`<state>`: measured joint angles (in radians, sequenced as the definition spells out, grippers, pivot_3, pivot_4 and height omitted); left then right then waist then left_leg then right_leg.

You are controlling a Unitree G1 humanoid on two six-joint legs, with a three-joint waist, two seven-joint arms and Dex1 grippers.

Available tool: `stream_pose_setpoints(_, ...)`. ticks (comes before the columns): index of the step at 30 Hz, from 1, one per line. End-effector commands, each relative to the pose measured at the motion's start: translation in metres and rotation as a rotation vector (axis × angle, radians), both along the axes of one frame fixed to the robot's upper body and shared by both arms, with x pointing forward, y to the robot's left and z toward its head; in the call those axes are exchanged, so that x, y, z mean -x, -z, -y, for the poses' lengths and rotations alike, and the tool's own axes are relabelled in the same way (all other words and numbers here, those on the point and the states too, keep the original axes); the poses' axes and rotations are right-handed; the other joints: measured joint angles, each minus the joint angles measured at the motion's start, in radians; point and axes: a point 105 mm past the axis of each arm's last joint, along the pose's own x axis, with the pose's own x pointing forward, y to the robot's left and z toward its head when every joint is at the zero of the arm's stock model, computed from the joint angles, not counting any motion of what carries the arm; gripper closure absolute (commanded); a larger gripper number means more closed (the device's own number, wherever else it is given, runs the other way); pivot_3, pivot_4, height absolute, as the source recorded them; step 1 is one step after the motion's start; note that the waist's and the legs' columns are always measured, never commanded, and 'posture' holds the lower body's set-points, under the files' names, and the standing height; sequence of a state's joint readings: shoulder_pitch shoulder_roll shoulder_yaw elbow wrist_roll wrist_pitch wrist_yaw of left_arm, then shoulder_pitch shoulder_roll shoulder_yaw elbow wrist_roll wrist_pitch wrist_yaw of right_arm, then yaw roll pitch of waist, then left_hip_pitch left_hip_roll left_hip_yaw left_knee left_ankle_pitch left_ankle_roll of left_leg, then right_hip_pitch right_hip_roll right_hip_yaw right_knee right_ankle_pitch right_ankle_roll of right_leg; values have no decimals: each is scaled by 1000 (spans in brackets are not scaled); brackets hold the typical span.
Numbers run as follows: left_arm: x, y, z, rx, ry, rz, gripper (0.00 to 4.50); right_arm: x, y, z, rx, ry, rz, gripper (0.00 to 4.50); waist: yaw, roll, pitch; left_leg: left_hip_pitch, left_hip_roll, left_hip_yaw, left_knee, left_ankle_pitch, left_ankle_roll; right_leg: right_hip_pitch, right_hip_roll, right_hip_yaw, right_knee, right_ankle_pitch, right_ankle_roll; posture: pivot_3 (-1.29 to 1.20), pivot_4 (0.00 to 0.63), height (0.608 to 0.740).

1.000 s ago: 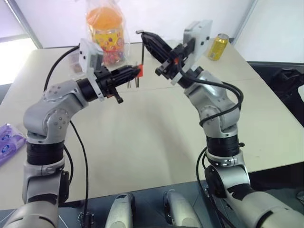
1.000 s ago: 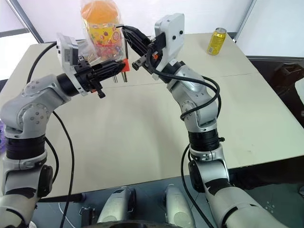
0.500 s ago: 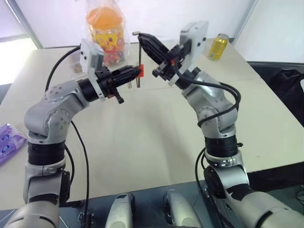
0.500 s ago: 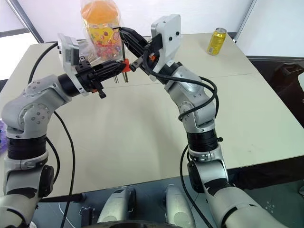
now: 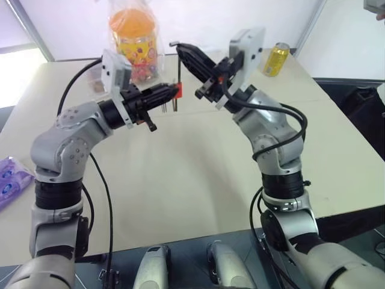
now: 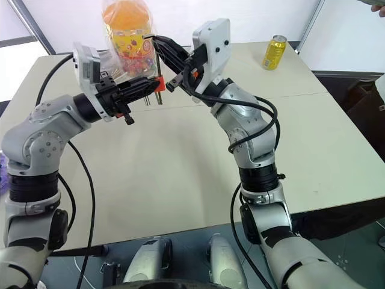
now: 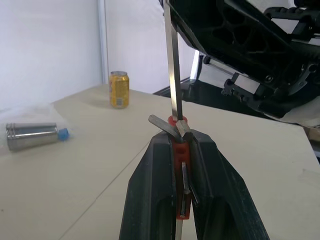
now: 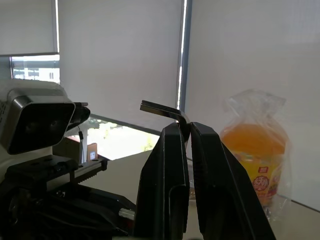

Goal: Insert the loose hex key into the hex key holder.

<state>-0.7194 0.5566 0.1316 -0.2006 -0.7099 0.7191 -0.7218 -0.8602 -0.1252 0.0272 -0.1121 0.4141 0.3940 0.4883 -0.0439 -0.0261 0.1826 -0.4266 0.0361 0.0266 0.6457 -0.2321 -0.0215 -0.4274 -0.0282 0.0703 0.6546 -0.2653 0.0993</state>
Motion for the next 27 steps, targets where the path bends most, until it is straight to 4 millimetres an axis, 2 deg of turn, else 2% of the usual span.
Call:
stream_pose_setpoints(1,8,-19,1,9,21,75,4500,7,-10,2,-18,3,57,4469,0,0,0,0,0,0,0,0,0,0,0,0,0,0,0,0,150,740)
stream_pose_setpoints(10,9,-20,3,16,26,75,4500,8,-4,-2,14,4,62,4469,0,0,0,0,0,0,0,0,0,0,0,0,0,0,0,0,150,740)
stream_pose_setpoints(13,9,-19,4,16,26,72,4500,10,-3,-3,32,-2,71,3440,0,0,0,0,0,0,0,0,0,0,0,0,0,0,0,0,150,740)
stream_pose_setpoints(19,8,-16,4,19,23,60,4500,13,3,1,76,3,85,392,2,0,0,0,0,0,0,0,0,0,0,0,0,0,0,0,150,740)
stream_pose_setpoints(20,7,-15,4,23,20,52,4500,14,7,6,96,7,81,42,4,0,0,0,0,0,0,0,0,0,0,0,0,0,0,0,150,740)
stream_pose_setpoints(24,7,-5,7,16,23,25,4500,22,34,32,180,22,11,42,8,0,0,-1,-1,0,0,0,0,0,-1,0,-1,0,0,0,150,740)
stream_pose_setpoints(27,5,9,11,31,26,-26,4500,33,67,69,274,68,-110,42,14,0,0,-1,-1,0,0,0,0,1,-1,0,-2,0,0,0,150,740)
